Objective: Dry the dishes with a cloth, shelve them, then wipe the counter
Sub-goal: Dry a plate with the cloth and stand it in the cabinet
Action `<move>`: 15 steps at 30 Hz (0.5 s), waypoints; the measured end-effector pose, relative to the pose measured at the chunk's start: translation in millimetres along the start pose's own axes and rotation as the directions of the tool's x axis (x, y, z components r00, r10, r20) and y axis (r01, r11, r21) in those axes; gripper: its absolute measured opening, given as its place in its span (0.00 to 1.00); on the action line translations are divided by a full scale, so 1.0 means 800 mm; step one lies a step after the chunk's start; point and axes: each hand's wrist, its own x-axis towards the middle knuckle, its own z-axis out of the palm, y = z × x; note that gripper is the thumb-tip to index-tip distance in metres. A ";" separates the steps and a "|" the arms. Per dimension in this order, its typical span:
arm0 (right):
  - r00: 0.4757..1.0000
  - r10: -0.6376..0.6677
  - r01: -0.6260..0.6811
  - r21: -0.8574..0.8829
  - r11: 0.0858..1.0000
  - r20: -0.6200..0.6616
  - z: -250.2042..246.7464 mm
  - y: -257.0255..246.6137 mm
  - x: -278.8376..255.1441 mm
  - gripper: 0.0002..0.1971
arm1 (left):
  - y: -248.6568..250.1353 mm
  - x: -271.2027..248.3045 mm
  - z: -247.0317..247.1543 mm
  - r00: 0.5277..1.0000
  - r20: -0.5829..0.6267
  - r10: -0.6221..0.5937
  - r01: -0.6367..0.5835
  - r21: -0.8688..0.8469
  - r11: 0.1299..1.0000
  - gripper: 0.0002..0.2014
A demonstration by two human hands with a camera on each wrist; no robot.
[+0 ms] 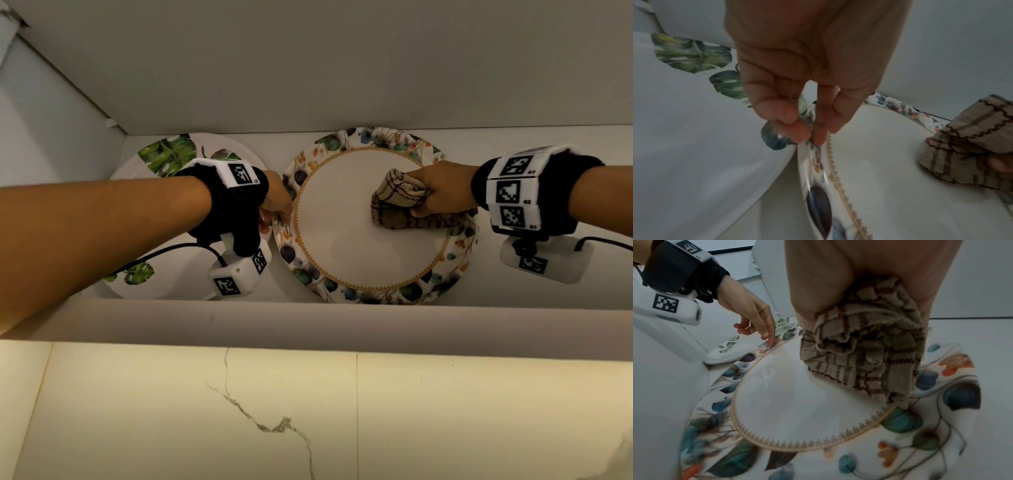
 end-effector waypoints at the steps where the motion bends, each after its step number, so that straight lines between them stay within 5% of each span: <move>1: 1.000 0.001 -0.001 0.001 1.000 0.001 0.000 0.000 0.000 0.22 | 0.000 -0.001 0.000 1.000 0.000 0.000 0.000 -0.011 1.000 0.18; 15: 1.000 -0.001 0.001 -0.003 1.000 -0.013 0.000 0.005 0.001 0.22 | 0.000 -0.003 0.000 1.000 -0.022 0.011 -0.013 -0.080 0.997 0.19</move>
